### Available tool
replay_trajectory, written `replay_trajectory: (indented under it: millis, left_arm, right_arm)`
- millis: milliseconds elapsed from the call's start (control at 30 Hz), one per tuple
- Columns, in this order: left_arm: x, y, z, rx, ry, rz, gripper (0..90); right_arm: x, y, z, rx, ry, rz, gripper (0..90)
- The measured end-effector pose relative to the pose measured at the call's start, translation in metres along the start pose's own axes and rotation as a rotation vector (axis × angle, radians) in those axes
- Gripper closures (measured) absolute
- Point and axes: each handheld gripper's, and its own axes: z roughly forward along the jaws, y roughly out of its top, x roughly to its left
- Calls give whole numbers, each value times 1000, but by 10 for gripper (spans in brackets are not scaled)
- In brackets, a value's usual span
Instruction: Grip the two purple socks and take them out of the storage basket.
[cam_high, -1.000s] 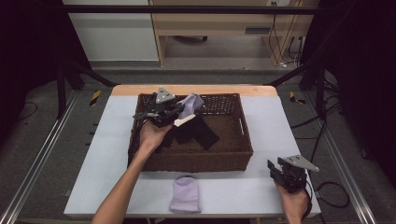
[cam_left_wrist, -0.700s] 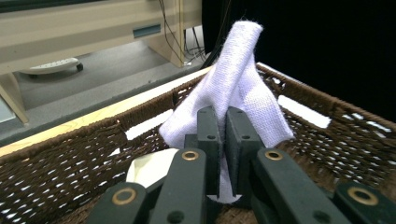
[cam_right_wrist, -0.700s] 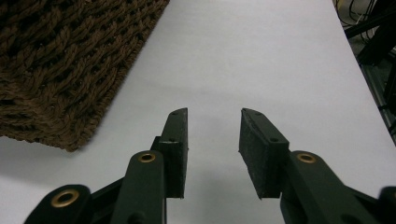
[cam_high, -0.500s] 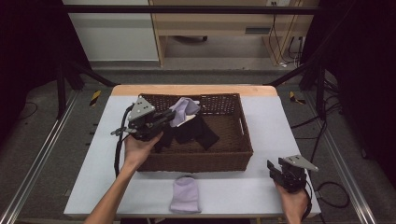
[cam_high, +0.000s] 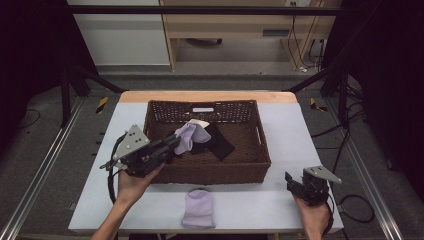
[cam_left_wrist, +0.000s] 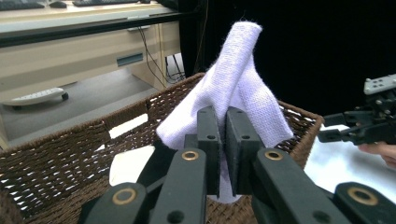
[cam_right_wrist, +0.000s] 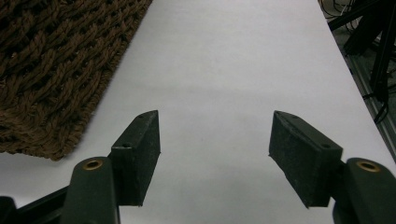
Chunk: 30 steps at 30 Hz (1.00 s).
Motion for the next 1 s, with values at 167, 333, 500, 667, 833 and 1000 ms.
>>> replay_trajectory:
  millis: [167,333,500,667,833,1000]
  left_arm:
    - [-13,-5,-14,2,-22,26,842]
    - [-22,-14,-25,9,-39,29,842]
    - [-29,-26,-28,31,-55,27,842]
    - [-39,-43,-28,63,-80,15,843]
    - [-47,-57,-27,107,-104,14,842]
    - [-52,-71,-23,154,-120,5,843]
  right_arm:
    - [0,0,-1,0,-2,4,336]
    - [-1,0,-1,-2,0,2,380]
    - [1,-1,-3,-17,25,-25,510]
    - [2,-1,-3,-20,47,-42,604]
    - [3,-1,-4,-21,50,-46,672]
    - [3,-1,-5,-25,55,-56,748]
